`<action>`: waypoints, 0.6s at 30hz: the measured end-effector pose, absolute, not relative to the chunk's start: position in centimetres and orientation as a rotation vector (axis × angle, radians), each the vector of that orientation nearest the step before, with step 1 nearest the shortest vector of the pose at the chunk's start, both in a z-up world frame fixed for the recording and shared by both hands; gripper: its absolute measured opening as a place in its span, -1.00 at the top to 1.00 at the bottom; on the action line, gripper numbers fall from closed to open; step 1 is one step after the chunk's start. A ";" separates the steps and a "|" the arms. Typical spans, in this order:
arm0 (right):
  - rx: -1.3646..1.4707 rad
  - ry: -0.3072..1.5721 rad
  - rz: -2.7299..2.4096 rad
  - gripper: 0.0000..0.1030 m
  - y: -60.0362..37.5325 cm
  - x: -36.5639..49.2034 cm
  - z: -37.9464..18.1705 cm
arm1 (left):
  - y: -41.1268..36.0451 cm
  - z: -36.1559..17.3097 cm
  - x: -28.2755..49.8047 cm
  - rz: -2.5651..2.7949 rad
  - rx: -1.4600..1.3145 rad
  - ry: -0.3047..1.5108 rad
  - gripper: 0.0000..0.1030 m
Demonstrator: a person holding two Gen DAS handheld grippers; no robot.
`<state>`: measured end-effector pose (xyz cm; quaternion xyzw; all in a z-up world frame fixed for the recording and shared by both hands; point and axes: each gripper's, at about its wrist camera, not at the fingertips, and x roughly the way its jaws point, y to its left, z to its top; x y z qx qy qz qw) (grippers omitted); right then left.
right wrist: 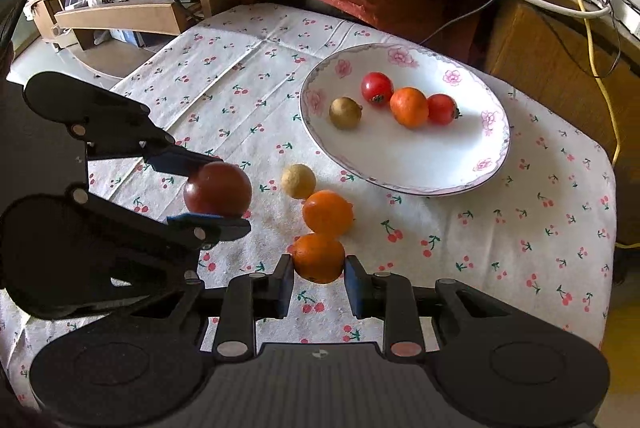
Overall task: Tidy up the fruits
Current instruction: 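Lift the dark red tomato with the left gripper while the right grasps a tangerine, then carry the dark red tomato and the tangerine over the white bowl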
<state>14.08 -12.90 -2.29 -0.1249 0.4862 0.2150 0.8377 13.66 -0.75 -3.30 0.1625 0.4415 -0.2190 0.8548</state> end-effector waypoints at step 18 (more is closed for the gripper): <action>-0.237 0.952 0.412 0.57 -13.9 14.9 0.1 | -1.8 -1.3 15.2 -0.444 0.333 0.869 0.08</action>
